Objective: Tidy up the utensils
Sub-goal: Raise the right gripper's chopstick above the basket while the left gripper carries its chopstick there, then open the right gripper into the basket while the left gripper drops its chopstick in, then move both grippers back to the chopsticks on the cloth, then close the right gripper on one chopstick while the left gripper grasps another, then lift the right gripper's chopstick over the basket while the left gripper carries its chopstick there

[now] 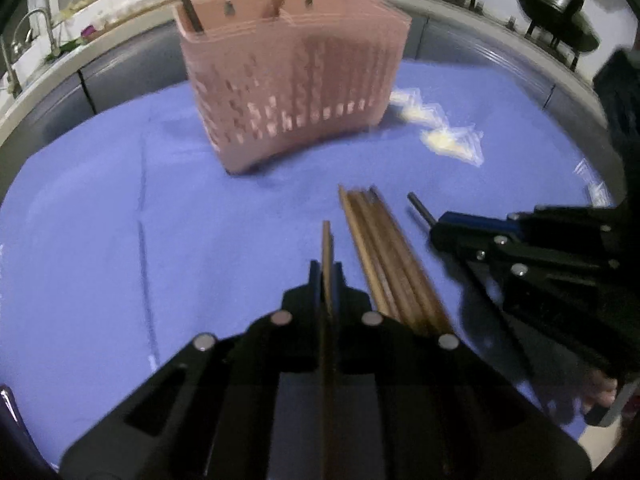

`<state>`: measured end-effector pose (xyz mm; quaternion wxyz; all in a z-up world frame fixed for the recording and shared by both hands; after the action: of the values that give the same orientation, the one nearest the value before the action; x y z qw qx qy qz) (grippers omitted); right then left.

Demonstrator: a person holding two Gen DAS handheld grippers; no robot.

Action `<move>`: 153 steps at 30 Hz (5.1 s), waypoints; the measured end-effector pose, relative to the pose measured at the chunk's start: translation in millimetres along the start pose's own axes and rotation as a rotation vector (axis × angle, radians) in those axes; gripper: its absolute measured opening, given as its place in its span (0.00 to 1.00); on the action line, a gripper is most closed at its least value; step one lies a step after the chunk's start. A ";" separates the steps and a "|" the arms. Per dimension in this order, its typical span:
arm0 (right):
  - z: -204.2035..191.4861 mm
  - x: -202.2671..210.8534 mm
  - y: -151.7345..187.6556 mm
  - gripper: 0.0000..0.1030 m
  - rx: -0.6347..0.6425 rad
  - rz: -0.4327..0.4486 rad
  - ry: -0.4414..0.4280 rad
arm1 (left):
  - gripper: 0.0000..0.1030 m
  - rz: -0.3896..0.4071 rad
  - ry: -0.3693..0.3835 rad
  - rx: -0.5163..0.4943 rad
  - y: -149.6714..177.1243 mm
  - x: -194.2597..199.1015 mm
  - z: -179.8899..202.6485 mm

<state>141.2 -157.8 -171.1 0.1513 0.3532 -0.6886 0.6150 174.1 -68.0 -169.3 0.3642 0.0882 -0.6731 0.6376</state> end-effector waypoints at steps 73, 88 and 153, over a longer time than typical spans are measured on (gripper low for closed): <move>-21.9 53.6 49.6 0.19 -0.037 0.046 -0.025 | 0.26 0.000 0.062 0.075 44.0 57.5 17.7; -21.5 56.4 85.8 0.19 0.099 0.029 0.088 | 0.26 -0.067 0.048 0.050 69.2 41.1 42.1; -38.1 137.8 -87.5 0.05 -0.007 0.514 -0.143 | 0.05 0.395 0.040 0.073 -96.7 150.1 -8.9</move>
<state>94.3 -162.3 -10.2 -0.0577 0.2089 -0.7665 0.6045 125.9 -24.4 -2.8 0.2416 -0.0451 -0.6465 0.7222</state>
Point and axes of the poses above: each gripper's, at about its wrist camera, not at the fingertips, and x roughly against the way its jaws point, z to its right, y to its underside, the point moved 10 cm from there along -x, roughly the way its jaws point, and after that the axes turned 15 degrees about z, right-handed, at the moved point
